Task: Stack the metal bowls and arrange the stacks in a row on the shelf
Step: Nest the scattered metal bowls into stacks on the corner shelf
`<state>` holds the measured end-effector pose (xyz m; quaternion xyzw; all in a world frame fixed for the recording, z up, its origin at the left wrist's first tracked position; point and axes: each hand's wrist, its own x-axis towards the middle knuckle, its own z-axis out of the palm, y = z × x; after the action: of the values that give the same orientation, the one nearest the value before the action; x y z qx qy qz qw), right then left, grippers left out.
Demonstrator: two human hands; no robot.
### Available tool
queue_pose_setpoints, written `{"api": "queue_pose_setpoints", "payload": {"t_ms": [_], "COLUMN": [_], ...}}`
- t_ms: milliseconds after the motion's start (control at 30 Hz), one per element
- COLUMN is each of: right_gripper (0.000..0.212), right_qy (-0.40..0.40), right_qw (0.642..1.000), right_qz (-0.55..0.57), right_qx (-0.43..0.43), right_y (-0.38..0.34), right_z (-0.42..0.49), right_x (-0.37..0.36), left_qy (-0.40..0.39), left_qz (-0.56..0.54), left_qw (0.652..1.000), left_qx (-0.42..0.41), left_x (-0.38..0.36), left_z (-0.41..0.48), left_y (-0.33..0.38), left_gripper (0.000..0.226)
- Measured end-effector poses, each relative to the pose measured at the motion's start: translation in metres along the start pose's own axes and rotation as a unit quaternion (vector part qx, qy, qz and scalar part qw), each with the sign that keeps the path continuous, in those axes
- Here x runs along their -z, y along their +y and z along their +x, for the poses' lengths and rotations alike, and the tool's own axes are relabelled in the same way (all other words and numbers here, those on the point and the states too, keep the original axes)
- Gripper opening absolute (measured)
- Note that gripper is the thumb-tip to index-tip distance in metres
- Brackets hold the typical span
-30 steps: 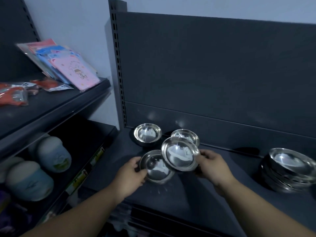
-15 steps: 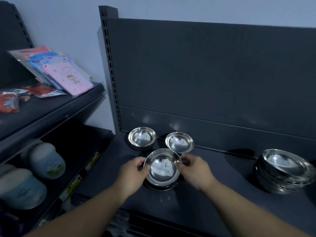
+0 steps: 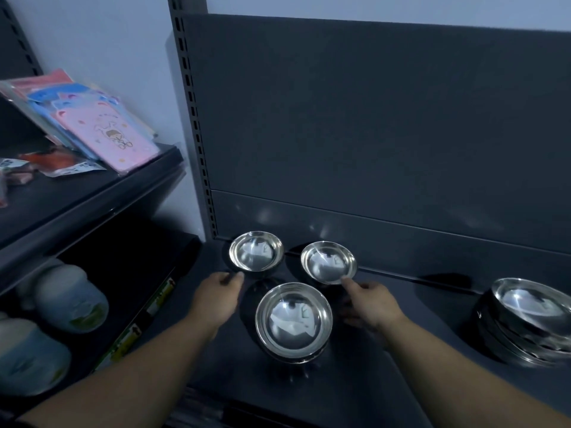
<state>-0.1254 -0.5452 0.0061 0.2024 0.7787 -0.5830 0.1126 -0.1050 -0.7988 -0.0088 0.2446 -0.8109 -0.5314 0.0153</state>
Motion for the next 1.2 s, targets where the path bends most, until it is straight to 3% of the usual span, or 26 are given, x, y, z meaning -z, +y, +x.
{"api": "queue_pose_setpoints", "payload": {"t_ms": [167, 433, 700, 967, 1200], "right_gripper": [0.027, 0.032, 0.035, 0.026, 0.027], "right_qy": [-0.043, -0.046, -0.025, 0.004, -0.031], "right_qw": [0.994, 0.986, 0.984, 0.984, 0.992], "right_qz": [0.08, 0.138, 0.168, 0.176, 0.071], "right_qx": [-0.055, -0.077, -0.05, 0.024, 0.098], "right_y": [0.001, 0.007, 0.009, -0.024, -0.052], "right_z": [0.019, 0.034, 0.009, -0.022, -0.062], "right_x": [-0.006, -0.012, 0.008, 0.034, 0.038], "left_qy": [-0.067, -0.083, -0.095, -0.214, -0.192], "left_qz": [-0.148, -0.224, -0.228, -0.057, -0.048], "left_qw": [0.98, 0.963, 0.968, 0.975, 0.98], "left_qx": [0.115, 0.123, 0.033, 0.018, 0.007], "left_x": [-0.006, -0.011, 0.031, 0.036, 0.02], "left_z": [0.034, 0.043, -0.009, -0.066, -0.073], "left_y": [0.007, 0.013, 0.043, 0.056, 0.037], "left_gripper": [0.043, 0.028, 0.019, 0.016, 0.016]}}
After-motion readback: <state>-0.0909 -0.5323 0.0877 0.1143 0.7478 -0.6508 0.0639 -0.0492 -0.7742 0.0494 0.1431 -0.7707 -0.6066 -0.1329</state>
